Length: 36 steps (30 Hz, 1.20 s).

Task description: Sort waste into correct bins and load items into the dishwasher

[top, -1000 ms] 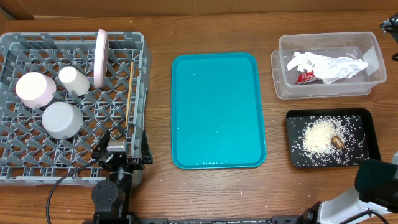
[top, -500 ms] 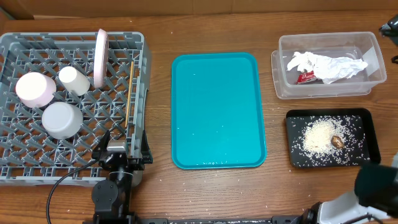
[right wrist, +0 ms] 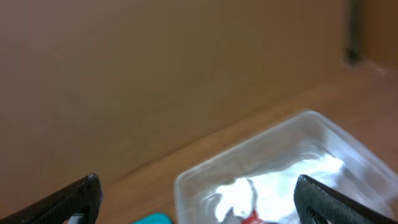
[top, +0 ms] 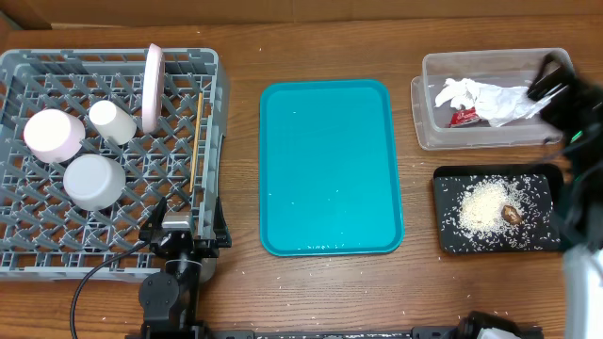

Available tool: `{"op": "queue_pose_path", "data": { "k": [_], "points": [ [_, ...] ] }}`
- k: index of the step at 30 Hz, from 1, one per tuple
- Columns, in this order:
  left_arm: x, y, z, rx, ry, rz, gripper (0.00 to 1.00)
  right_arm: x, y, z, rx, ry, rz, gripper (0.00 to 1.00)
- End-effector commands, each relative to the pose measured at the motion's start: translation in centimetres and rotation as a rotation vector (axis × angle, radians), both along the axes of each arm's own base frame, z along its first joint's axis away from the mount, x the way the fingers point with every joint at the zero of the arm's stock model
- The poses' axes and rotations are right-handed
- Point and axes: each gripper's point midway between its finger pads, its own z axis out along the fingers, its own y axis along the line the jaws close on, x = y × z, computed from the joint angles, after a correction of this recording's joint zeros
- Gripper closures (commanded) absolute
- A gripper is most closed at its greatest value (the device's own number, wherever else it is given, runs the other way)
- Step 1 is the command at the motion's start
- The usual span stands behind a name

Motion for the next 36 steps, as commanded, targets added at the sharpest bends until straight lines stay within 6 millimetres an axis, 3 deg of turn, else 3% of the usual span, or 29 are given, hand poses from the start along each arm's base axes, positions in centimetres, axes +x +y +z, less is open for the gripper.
{"op": "queue_pose_path", "data": {
  "k": [1,6,13,18,25,36],
  "points": [
    [0.0,0.1,0.0,0.003,-0.006,0.008,0.0,-2.1,4.9,-1.4,-0.222,-0.062,0.191,0.0],
    [0.0,0.1,0.0,0.003,-0.006,0.007,0.0,-5.5,7.9,-3.4,-0.376,-0.142,0.284,0.0],
    [0.0,0.1,0.0,0.003,-0.006,0.008,0.0,-9.8,8.4,-6.5,-0.393,-0.223,0.276,0.0],
    [0.0,0.1,0.0,0.003,-0.006,0.007,0.0,-11.8,8.7,-8.5,-0.41,-0.299,0.269,0.0],
    [0.0,0.1,0.0,0.003,-0.006,0.007,0.0,-12.6,9.1,-11.0,-0.429,-0.396,0.271,0.0],
    [0.0,0.1,0.0,0.003,-0.006,0.008,0.0,-12.2,8.9,-11.8,-0.429,-0.415,0.224,0.0]
  ]
}}
